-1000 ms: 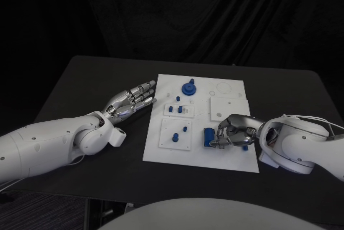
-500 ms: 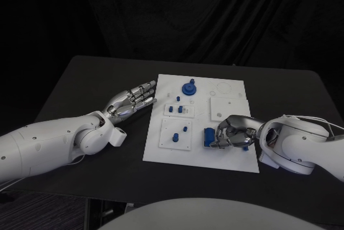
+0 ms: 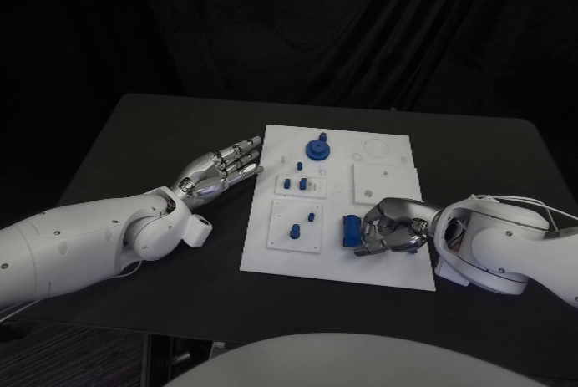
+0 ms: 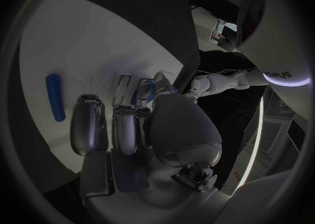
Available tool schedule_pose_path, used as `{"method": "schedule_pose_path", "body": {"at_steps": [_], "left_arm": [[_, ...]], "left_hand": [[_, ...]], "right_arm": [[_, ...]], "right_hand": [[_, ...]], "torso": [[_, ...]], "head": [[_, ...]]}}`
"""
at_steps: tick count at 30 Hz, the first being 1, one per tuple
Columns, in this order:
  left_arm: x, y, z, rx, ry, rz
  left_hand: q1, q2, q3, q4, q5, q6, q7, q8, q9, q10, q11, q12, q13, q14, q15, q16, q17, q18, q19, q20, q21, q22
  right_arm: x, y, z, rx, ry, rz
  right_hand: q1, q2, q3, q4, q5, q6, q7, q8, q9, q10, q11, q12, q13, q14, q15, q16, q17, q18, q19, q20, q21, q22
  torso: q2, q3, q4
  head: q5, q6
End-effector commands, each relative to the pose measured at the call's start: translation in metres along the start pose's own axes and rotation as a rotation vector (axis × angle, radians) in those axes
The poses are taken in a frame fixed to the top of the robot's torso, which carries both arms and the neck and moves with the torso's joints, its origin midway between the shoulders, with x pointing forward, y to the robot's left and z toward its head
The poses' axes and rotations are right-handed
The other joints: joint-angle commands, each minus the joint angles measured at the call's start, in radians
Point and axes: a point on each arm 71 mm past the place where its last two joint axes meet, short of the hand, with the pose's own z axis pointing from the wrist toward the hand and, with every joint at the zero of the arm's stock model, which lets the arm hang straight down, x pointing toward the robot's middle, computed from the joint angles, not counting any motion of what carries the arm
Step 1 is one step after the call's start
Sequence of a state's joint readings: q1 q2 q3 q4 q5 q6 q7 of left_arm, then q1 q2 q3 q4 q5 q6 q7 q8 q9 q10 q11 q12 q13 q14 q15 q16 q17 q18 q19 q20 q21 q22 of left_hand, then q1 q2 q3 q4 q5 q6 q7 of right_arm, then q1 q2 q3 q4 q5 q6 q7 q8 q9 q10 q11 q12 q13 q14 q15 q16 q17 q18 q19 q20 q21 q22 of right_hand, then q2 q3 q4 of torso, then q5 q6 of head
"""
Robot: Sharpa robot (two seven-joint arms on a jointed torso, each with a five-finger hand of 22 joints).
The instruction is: Assemble the parts on the task board
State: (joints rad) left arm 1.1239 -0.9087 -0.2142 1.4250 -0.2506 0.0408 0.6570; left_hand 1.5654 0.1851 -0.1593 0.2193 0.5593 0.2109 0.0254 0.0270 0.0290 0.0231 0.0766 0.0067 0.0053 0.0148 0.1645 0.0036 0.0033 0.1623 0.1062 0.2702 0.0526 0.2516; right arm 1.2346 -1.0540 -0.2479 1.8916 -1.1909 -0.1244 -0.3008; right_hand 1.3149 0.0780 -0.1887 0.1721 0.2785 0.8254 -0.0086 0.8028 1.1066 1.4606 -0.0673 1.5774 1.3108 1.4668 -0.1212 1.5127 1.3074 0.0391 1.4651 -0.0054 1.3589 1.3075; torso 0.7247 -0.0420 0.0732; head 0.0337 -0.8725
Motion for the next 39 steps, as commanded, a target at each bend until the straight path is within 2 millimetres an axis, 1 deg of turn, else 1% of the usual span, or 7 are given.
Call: {"method": "schedule_pose_path", "body": {"at_steps": [1, 3, 9, 17, 23, 30, 39], "left_arm": [[0.0015, -0.0002, -0.0001, 0.009, 0.011, -0.011], [0.0016, -0.0001, -0.0001, 0.009, 0.011, -0.012], [0.0016, 0.0001, 0.0001, 0.008, 0.012, -0.012], [0.0012, 0.0003, -0.0004, 0.007, 0.012, -0.012], [0.001, 0.0005, -0.0008, 0.006, 0.011, -0.013], [0.0012, 0.0009, -0.0007, 0.006, 0.012, -0.013], [0.0015, 0.0013, -0.0007, 0.006, 0.012, -0.014]], "left_hand": [[0.0, 0.009, -0.001, -0.006, -0.003, 0.002, 0.009, 0.005, 0.002, 0.003, 0.002, 0.0, 0.002, -0.001, 0.006, 0.002, 0.001, 0.014, 0.008, 0.002, 0.004, 0.001], [0.0, 0.009, -0.001, -0.006, -0.003, 0.002, 0.009, 0.005, 0.002, 0.003, 0.002, 0.0, 0.002, -0.001, 0.006, 0.002, 0.001, 0.014, 0.008, 0.002, 0.004, 0.001], [-0.001, 0.01, 0.0, -0.007, -0.003, 0.011, 0.02, 0.007, 0.003, 0.003, -0.002, 0.0, 0.002, -0.001, 0.007, 0.002, 0.001, 0.014, 0.009, 0.003, 0.004, 0.0], [-0.002, 0.01, 0.0, -0.007, -0.003, 0.014, 0.021, 0.008, 0.003, 0.003, -0.003, 0.0, 0.002, -0.001, 0.007, 0.002, 0.001, 0.014, 0.009, 0.003, 0.005, 0.0], [-0.002, 0.01, 0.0, -0.007, -0.003, 0.014, 0.021, 0.008, 0.003, 0.003, -0.003, 0.0, 0.002, -0.001, 0.007, 0.002, 0.001, 0.014, 0.009, 0.003, 0.005, 0.0], [-0.002, 0.01, 0.001, -0.007, -0.003, 0.014, 0.022, 0.008, 0.003, 0.004, -0.002, 0.0, 0.002, -0.001, 0.007, 0.002, 0.001, 0.014, 0.009, 0.003, 0.005, 0.001], [-0.002, 0.011, 0.001, -0.007, -0.003, 0.013, 0.021, 0.007, 0.003, 0.004, -0.002, 0.0, 0.002, -0.001, 0.007, 0.002, 0.001, 0.014, 0.009, 0.003, 0.005, 0.0]], "right_arm": [[0.0026, 0.0001, -0.0004, -0.007, 0.019, -0.009], [0.0023, 0.0004, -0.0005, -0.01, 0.014, -0.007], [-0.0001, 0.002, -0.0016, -0.029, -0.026, 0.002], [-0.0024, 0.0026, -0.0044, -0.041, -0.065, -0.014], [-0.0039, 0.0021, -0.0064, -0.045, -0.088, -0.011], [-0.0048, 0.001, -0.0068, -0.042, -0.097, -0.01], [-0.0051, -0.0011, -0.004, -0.032, -0.087, -0.016]], "right_hand": [[-0.01, 0.018, -0.004, 0.006, -0.001, -0.006, 0.006, -0.012, -0.005, 0.11, 0.0, -0.007, 0.26, 0.072, 0.001, -0.003, 0.114, 0.012, 0.008, -0.002, -0.004, 0.195], [-0.024, 0.022, -0.011, 0.013, -0.002, -0.006, 0.008, -0.017, -0.008, 0.11, 0.002, -0.007, 0.26, 0.072, 0.002, -0.004, 0.113, 0.012, 0.007, 0.0, -0.005, 0.195], [-0.053, 0.016, -0.03, 0.025, -0.003, -0.004, 0.01, -0.02, -0.009, 0.11, 0.004, -0.007, 0.26, 0.073, 0.005, -0.001, 0.121, 0.012, 0.008, 0.002, -0.003, 0.196], [-0.107, 0.021, -0.058, 0.056, -0.002, 0.005, 0.01, -0.009, 0.004, 0.11, 0.004, -0.007, 0.26, 0.076, 0.005, 0.003, 0.128, 0.01, 0.013, 0.004, 0.005, 0.198], [-0.127, 0.028, -0.067, 0.074, -0.002, 0.009, 0.007, -0.002, 0.011, 0.11, 0.002, -0.007, 0.26, 0.079, 0.003, 0.008, 0.139, 0.008, 0.018, 0.003, 0.015, 0.201], [-0.129, 0.032, -0.068, 0.077, -0.001, 0.011, 0.006, 0.0, 0.013, 0.11, 0.001, -0.007, 0.26, 0.079, 0.003, 0.009, 0.143, 0.008, 0.019, 0.002, 0.018, 0.202], [-0.104, 0.039, -0.059, 0.063, 0.001, 0.011, 0.002, 0.005, 0.02, 0.11, -0.002, -0.007, 0.26, 0.079, 0.0, 0.009, 0.141, 0.008, 0.02, 0.0, 0.018, 0.202]], "torso": [[0.0, -0.0002, -0.0006], [0.0, -0.0002, -0.0006], [0.0, 0.0004, -0.0007], [0.0, 0.0011, -0.0018], [0.0, 0.0012, -0.0007], [0.0, 0.0008, 0.0006], [0.0, 0.0004, -0.0014]], "head": [[0.001, 0.0], [0.0, 0.0], [0.0, 0.0], [0.005, 0.0], [0.003, 0.0], [0.001, 0.0], [0.001, 0.0]]}}
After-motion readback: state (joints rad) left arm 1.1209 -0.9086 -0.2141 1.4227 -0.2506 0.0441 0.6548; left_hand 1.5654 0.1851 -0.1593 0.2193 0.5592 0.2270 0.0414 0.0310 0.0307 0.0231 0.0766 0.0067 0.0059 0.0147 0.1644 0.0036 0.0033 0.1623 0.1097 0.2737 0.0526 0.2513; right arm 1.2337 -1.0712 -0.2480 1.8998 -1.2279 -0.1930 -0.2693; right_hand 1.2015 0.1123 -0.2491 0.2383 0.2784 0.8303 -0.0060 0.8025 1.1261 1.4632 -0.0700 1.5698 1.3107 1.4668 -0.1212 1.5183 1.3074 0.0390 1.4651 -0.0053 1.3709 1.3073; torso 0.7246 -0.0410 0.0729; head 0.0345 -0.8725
